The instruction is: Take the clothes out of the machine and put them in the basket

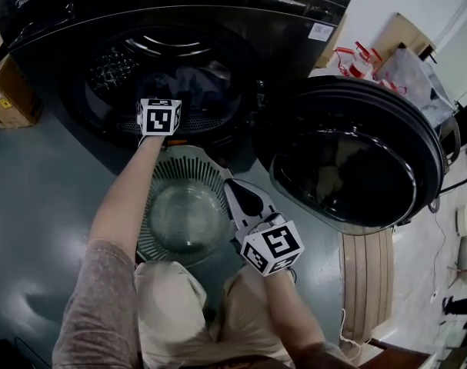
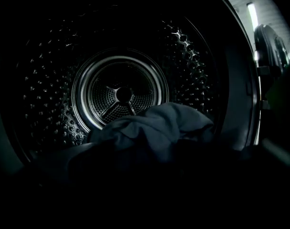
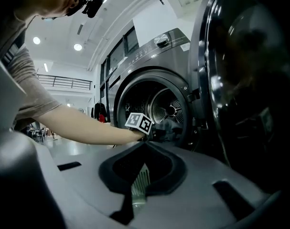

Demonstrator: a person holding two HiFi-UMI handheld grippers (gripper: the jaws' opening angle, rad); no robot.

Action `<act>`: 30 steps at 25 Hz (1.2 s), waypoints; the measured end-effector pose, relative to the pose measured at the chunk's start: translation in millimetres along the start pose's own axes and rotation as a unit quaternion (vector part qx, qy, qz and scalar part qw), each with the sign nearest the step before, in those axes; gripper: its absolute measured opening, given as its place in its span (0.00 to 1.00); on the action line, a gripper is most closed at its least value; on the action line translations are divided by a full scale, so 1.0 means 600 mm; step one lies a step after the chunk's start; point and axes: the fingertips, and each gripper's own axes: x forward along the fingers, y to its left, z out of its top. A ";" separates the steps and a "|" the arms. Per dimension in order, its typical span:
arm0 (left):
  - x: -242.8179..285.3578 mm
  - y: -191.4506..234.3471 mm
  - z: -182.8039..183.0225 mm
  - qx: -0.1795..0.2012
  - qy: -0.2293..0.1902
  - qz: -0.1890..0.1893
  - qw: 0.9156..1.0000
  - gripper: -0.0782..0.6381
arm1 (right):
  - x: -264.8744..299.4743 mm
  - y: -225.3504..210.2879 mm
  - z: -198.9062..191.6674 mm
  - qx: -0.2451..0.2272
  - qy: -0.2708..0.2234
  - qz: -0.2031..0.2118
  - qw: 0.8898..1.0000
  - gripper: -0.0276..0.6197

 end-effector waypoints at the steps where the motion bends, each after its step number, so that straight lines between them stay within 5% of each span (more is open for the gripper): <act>1: 0.000 0.000 -0.001 0.006 0.002 0.002 1.000 0.70 | 0.000 0.002 0.001 -0.001 -0.001 0.000 1.000 0.04; 9: -0.023 0.005 0.007 0.005 -0.016 0.013 1.000 0.21 | 0.004 0.006 -0.004 -0.010 0.009 -0.003 1.000 0.04; 21: -0.178 -0.015 0.029 -0.062 -0.040 -0.048 0.996 0.17 | 0.015 -0.038 -0.012 0.015 0.002 -0.017 1.000 0.04; 30: -0.341 -0.062 0.013 -0.038 -0.048 -0.074 0.995 0.17 | 0.031 -0.029 -0.029 -0.004 0.008 0.001 1.000 0.04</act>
